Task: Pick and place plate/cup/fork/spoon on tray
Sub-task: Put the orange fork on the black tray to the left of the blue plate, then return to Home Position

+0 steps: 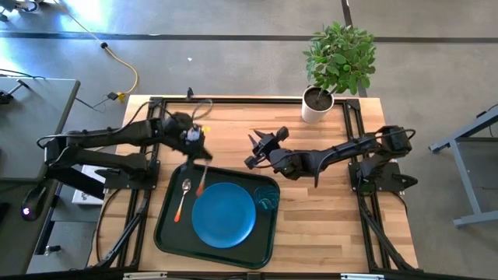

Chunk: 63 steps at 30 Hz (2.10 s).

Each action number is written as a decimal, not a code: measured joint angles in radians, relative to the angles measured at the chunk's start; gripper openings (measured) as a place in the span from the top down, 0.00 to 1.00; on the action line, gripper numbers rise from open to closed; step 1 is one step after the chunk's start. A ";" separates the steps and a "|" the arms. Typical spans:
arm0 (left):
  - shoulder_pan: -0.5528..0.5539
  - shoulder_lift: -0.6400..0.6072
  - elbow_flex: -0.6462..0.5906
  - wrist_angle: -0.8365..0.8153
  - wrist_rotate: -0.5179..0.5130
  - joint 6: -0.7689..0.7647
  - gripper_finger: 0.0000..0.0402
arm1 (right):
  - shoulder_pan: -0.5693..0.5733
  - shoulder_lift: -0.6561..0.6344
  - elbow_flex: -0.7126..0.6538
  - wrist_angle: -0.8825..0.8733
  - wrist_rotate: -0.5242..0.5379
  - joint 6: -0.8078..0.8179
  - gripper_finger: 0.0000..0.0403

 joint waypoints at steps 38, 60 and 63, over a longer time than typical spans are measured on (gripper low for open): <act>-0.187 0.003 -0.399 0.121 -0.165 -0.602 0.88 | 0.007 -0.060 0.000 -0.247 -0.084 0.097 0.74; -0.187 -0.036 -0.399 0.156 -0.172 -0.553 0.78 | 0.160 -0.204 0.000 -1.416 -0.227 1.173 0.82; -0.184 -0.069 -0.399 0.181 -0.222 -0.528 0.78 | 0.205 -0.206 -0.021 -1.365 -0.280 1.210 0.87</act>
